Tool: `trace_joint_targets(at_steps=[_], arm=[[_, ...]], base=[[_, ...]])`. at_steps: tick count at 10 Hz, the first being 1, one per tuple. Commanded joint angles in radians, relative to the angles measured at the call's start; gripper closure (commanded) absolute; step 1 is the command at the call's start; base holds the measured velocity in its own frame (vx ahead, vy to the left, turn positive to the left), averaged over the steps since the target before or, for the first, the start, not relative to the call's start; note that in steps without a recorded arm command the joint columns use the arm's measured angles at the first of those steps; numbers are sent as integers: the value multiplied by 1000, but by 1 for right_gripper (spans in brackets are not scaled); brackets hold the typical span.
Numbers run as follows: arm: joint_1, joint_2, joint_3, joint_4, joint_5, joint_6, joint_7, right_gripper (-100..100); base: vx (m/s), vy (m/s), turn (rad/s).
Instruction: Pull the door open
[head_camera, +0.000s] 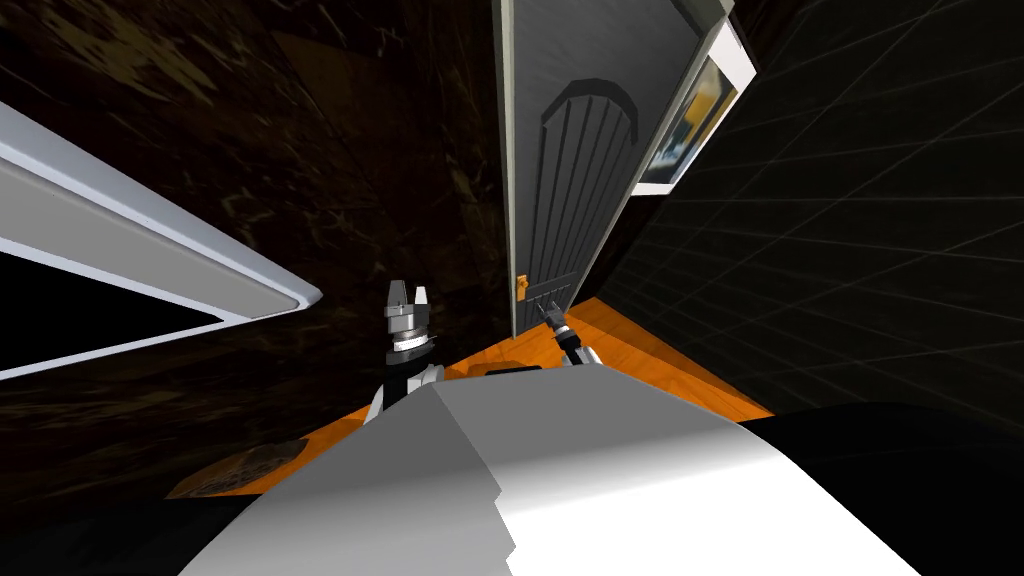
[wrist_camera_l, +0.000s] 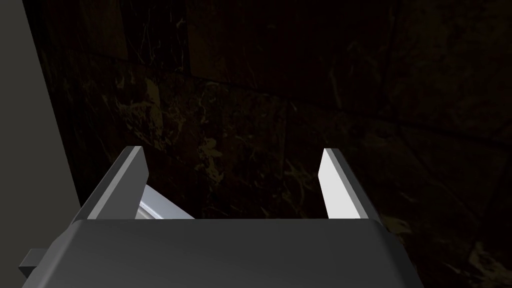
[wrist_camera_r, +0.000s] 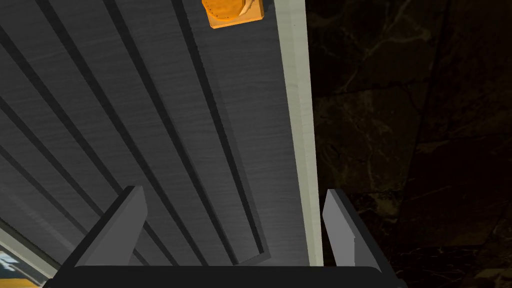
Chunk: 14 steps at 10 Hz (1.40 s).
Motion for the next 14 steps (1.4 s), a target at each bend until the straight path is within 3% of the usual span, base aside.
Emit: trace_joint_targets(at_steps=[1, 9, 10, 11, 12, 14], arm=[[-3, 5, 3, 20, 34, -1, 25, -100], [-20, 36, 16, 111, 182, -5, 129, -100], [-21, 31, 17, 101, 172, 0, 116, -100], [-36, 2, -14, 130, 157, -15, 110, -100], [-40, -7, -23, 138, 152, -20, 108, -100], [-61, -43, -68, 177, 128, -43, 97, -100]], base=[[95, -24, 66], [107, -52, 56], [58, -39, 13], [-57, 74, 95], [-82, 139, 65], [-34, 168, 92]])
